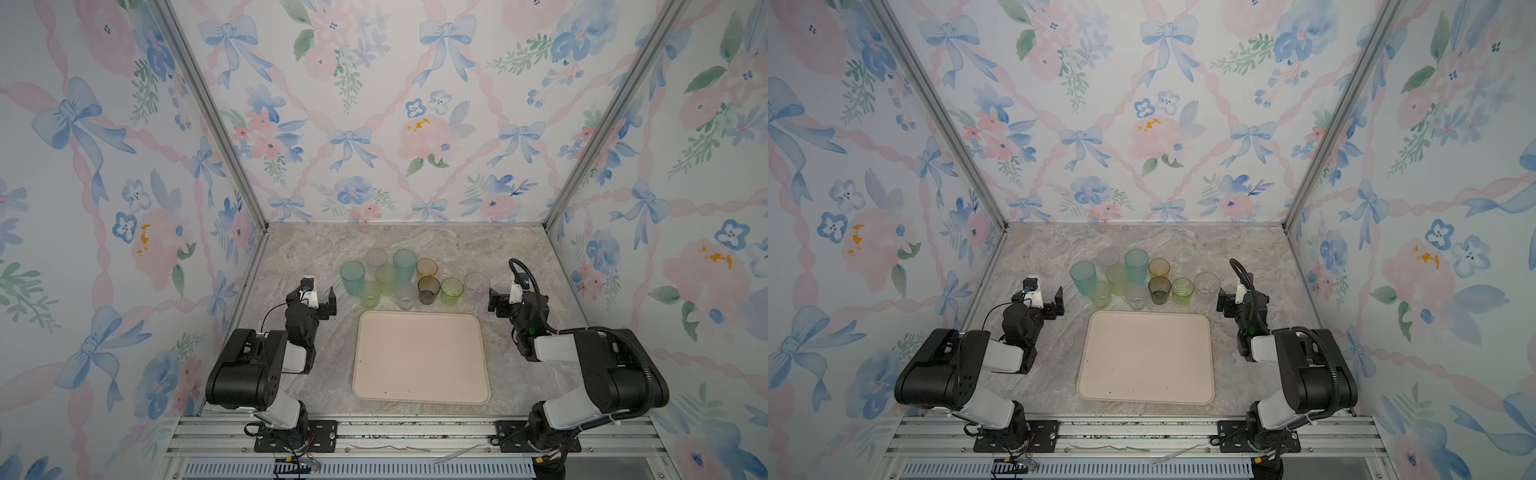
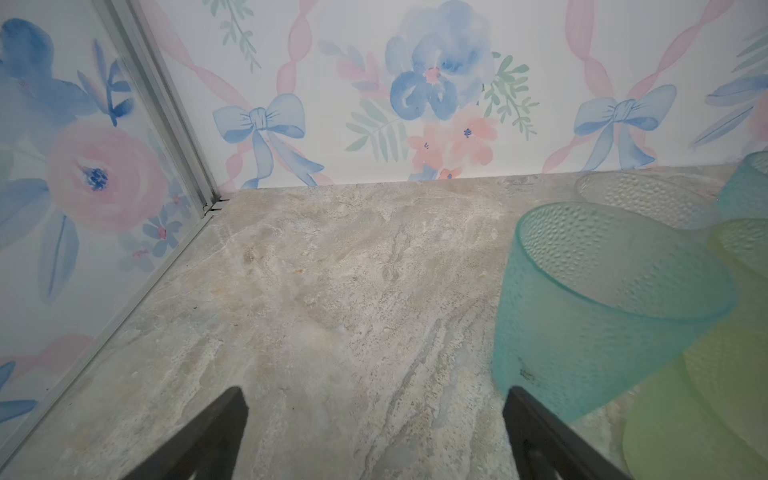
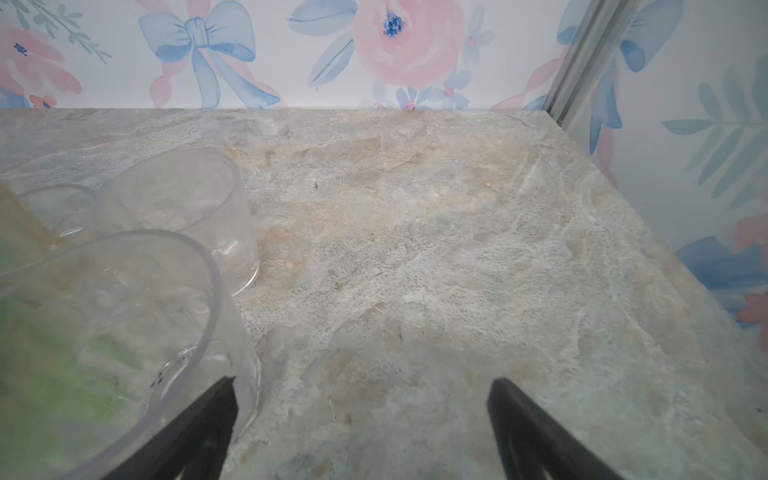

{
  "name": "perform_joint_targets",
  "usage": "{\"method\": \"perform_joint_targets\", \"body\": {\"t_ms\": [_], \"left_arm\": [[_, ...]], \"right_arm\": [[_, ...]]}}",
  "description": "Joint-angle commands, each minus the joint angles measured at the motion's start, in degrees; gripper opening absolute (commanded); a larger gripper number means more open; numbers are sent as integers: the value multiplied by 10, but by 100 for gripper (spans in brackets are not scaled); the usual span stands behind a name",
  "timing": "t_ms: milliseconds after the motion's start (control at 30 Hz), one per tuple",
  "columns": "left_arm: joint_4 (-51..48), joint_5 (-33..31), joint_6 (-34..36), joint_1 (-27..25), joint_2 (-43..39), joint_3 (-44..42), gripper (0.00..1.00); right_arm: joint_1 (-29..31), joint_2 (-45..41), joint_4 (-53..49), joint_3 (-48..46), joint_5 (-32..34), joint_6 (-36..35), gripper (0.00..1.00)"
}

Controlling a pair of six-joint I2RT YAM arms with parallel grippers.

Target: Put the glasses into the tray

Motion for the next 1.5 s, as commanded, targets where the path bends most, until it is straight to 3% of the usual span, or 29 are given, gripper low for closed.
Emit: {"method": "perform_joint_targets", "body": {"t_ms": [0, 400, 500, 600, 767, 933, 1067, 1233, 1367, 1467], "left_arm": [[18, -6, 7, 5, 10, -8, 98], [14, 11, 2, 14, 9, -7, 98], [12, 28, -4, 23, 9, -6, 86], [5, 40, -9, 30, 8, -1, 74], [-174, -2, -4, 14, -71, 65, 56], [-275, -81, 0, -55, -181, 120, 55], [-408, -112, -24, -88, -208, 217, 54], [-609, -65, -61, -102, -162, 390, 42], [-759, -36, -60, -104, -93, 511, 33], [-858, -35, -55, -104, -38, 581, 32]], "right_arm": [[-6, 6, 16, 13, 9, -6, 97], [-6, 6, 15, 14, 8, -5, 97], [-7, 6, 15, 14, 5, -4, 98], [-8, 5, 16, 13, 3, -3, 90], [-21, -16, -44, 36, 8, 16, 87], [-26, -32, -138, 81, 6, 19, 78], [-31, -78, -240, 128, 2, 27, 75], [-43, -137, -466, 273, -75, 95, 75], [-24, -111, -649, 419, -175, 119, 69], [22, -86, -743, 498, -194, 111, 67]]}}
